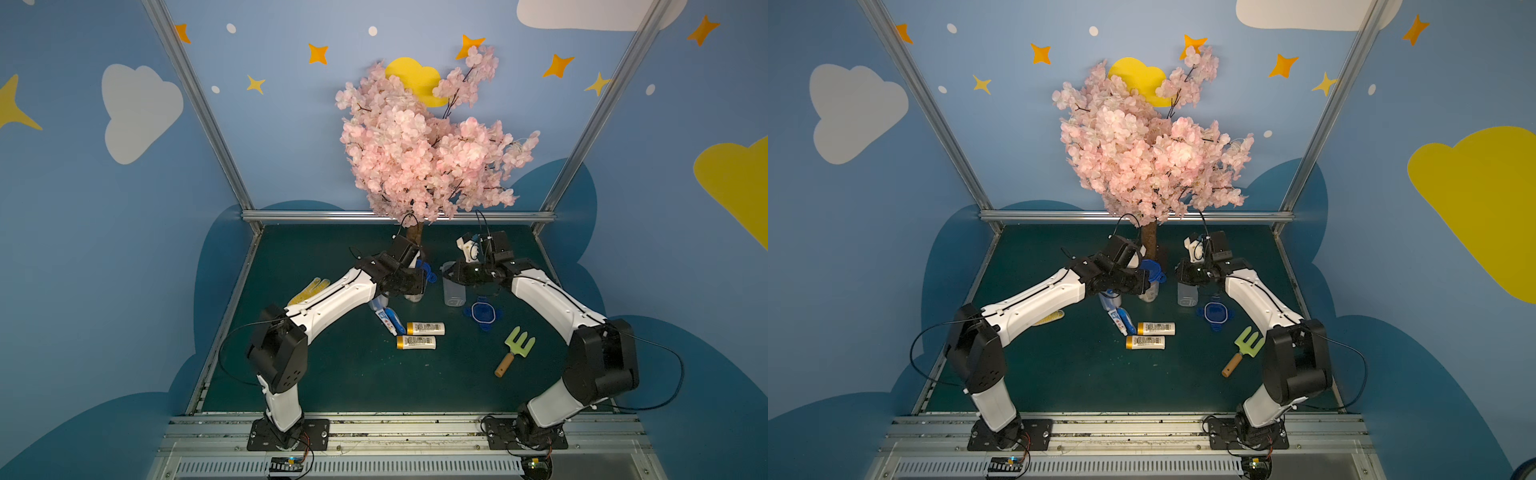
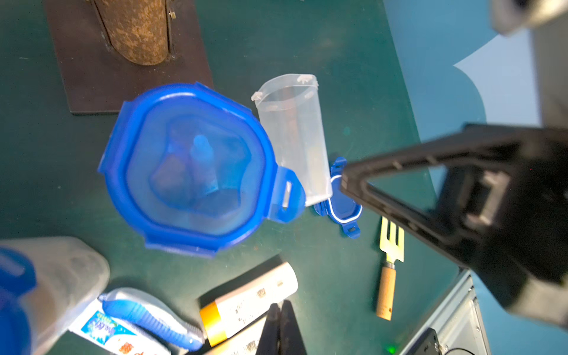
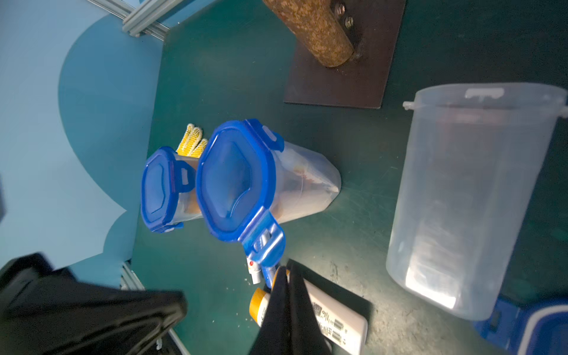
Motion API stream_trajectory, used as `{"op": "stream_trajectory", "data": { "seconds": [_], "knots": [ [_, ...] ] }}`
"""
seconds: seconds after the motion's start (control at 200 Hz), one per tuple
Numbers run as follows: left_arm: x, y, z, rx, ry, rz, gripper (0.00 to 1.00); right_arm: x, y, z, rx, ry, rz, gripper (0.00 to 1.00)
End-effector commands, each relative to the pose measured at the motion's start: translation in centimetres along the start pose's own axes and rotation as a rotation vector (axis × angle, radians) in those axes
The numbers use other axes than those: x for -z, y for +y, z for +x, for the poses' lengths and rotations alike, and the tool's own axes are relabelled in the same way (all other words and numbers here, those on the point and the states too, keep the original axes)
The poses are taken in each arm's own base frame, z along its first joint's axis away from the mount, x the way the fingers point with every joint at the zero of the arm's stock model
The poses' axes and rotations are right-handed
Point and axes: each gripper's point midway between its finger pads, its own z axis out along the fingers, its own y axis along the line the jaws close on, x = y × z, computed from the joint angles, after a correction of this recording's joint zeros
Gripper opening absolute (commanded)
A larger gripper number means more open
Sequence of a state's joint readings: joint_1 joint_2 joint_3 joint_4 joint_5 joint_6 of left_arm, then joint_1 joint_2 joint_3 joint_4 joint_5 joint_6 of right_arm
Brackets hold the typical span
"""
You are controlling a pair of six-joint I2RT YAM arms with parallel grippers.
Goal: Take out toiletry kits
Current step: Adjust the container at the center of the board.
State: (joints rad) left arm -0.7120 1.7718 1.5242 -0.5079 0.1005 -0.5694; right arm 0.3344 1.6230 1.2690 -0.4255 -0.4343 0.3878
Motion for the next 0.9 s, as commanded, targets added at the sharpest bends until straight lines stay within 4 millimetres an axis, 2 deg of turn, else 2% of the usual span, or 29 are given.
{"op": "stream_trajectory", "data": {
  "seconds": [0.0,0.225,0.411,0.726,0.896],
  "knots": [
    [-0.2,0.5,0.4,0.002,0.005,-0.013,0.02,-0.9,-0.3,0.0,0.055,0.036,0.076,0.00],
    [-2.7,0.9,0.5,0.002,0.057,-0.031,0.02,-2.5,-0.2,-0.5,0.085,0.047,0.121,0.00],
    [-3.5,1.8,0.3,0.007,0.063,-0.049,0.02,-3.3,0.3,0.3,0.095,0.080,0.112,0.00],
    [-2.1,5.5,-0.1,0.065,0.029,-0.110,0.02,-3.2,3.1,2.5,0.137,0.106,0.065,0.00],
    [-0.8,6.4,-0.6,0.073,0.000,-0.131,0.02,-2.9,3.7,3.9,0.134,0.117,0.048,0.00]
  ]
}}
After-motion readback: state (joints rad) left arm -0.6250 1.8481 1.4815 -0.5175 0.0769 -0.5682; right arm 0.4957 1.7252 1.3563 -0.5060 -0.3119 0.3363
